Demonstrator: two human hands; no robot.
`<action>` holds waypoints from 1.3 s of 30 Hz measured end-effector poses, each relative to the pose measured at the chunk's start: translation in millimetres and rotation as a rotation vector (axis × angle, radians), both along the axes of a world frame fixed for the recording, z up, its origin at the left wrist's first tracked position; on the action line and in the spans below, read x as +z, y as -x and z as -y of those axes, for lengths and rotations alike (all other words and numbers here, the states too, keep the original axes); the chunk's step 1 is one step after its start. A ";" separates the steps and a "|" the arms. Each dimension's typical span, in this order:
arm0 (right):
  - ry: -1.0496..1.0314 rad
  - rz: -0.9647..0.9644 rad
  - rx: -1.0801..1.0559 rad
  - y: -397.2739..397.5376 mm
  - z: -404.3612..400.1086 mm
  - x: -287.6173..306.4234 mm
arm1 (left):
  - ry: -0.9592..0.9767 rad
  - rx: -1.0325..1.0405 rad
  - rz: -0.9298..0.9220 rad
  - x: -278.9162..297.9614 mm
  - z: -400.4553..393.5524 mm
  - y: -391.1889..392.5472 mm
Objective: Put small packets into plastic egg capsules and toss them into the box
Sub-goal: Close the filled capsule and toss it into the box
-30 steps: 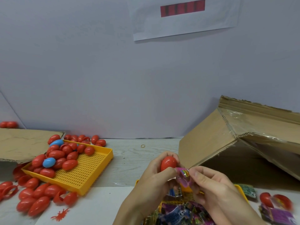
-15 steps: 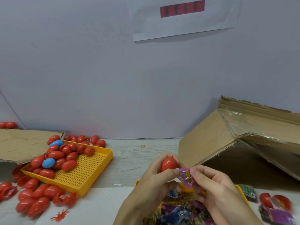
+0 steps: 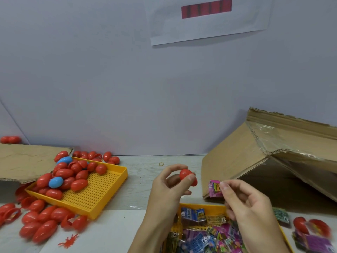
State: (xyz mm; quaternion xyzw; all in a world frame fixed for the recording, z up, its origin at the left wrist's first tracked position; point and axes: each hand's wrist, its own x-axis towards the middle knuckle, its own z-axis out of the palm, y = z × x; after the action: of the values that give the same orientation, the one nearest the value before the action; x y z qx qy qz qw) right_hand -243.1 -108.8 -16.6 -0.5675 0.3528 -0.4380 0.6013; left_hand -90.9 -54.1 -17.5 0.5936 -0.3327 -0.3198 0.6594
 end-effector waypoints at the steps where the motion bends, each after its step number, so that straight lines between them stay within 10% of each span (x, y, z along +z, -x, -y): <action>1: -0.006 0.008 -0.001 -0.2 0.4 -0.2 | 0.010 -0.007 -0.005 0.9 -0.2 0.2; 17: -0.062 0.067 -0.003 -1.0 7.2 -7.0 | 0.033 -0.118 -0.267 3.1 3.6 3.4; 39: 0.158 -0.003 0.009 -1.9 0.0 -0.5 | 0.023 -0.301 -0.014 5.9 -2.3 8.4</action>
State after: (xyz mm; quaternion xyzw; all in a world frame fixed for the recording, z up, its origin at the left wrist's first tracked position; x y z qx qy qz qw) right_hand -241.2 -108.9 -17.1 -0.6154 0.3156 -0.4608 0.5561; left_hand -99.3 -51.8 -11.6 0.5273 -0.4167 -0.4154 0.6130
